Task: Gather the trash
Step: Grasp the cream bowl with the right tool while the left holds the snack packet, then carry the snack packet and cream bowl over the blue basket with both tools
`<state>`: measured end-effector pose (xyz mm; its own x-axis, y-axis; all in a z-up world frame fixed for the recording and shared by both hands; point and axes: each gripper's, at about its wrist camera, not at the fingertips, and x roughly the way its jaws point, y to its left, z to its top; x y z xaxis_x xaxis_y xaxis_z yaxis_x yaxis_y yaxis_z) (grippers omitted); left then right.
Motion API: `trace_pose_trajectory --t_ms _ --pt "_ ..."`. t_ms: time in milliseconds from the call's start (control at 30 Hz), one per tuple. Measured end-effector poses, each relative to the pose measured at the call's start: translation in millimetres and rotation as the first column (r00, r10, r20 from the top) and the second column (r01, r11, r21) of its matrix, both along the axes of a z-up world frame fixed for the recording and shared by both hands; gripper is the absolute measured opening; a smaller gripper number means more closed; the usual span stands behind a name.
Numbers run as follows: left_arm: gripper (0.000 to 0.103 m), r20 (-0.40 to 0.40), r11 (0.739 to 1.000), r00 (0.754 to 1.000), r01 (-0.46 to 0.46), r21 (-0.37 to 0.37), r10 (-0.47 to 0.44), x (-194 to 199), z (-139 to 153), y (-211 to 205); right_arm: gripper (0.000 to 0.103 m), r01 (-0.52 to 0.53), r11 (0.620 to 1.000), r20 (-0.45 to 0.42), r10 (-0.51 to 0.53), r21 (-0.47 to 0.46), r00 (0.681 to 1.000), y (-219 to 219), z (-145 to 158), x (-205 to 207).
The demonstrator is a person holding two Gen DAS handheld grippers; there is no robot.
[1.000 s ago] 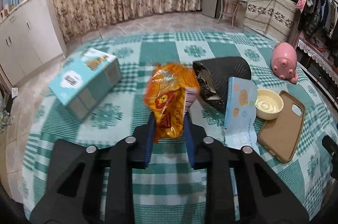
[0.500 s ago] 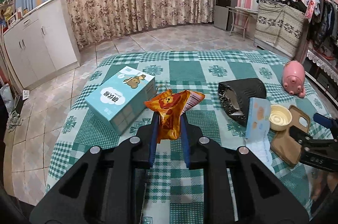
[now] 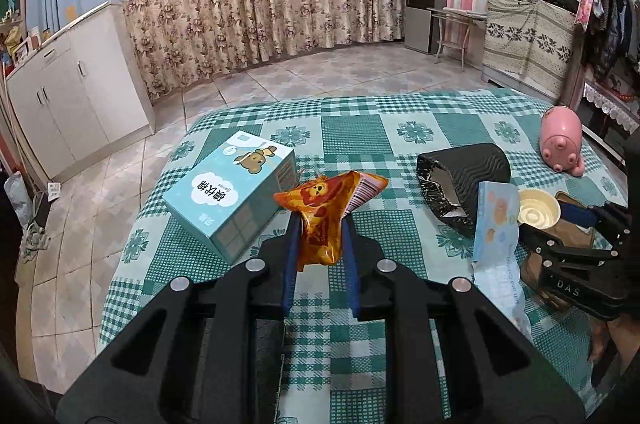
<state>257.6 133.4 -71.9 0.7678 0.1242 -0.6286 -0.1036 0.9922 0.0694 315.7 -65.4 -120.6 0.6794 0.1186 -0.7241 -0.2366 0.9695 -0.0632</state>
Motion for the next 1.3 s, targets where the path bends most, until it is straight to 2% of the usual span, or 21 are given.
trace_pose_trajectory --t_ms 233,500,700,933,1033,1300 --pt "0.018 0.016 0.999 0.999 0.034 0.036 -0.035 -3.1 3.3 -15.6 0.058 0.042 0.997 0.04 -0.045 0.07 0.998 -27.4 14.6 -20.2" --pt "0.018 0.043 0.988 0.992 0.111 0.106 -0.116 -17.9 9.4 -55.0 0.058 0.142 0.981 0.061 -0.151 0.135 0.987 -99.1 35.3 -73.9" --pt "0.018 0.08 0.971 0.973 0.208 0.117 -0.218 -40.0 27.7 -105.1 0.058 0.223 0.959 0.072 -0.238 0.172 0.969 -162.6 45.8 -119.0" --pt "0.018 0.074 0.948 0.948 0.303 0.093 -0.31 -52.3 31.1 -162.3 0.058 0.304 0.933 0.077 -0.323 0.193 0.943 -224.2 51.5 -163.9" --pt "0.018 0.066 0.937 0.936 0.342 0.072 -0.346 -55.4 29.8 -186.1 0.058 0.326 0.926 0.08 -0.346 0.189 0.935 -242.4 52.8 -176.6" --pt "0.017 0.062 0.909 0.908 0.41 0.08 -0.415 -63.0 26.8 -239.5 0.058 0.389 0.896 0.09 -0.414 0.213 0.906 -286.6 54.9 -197.6"
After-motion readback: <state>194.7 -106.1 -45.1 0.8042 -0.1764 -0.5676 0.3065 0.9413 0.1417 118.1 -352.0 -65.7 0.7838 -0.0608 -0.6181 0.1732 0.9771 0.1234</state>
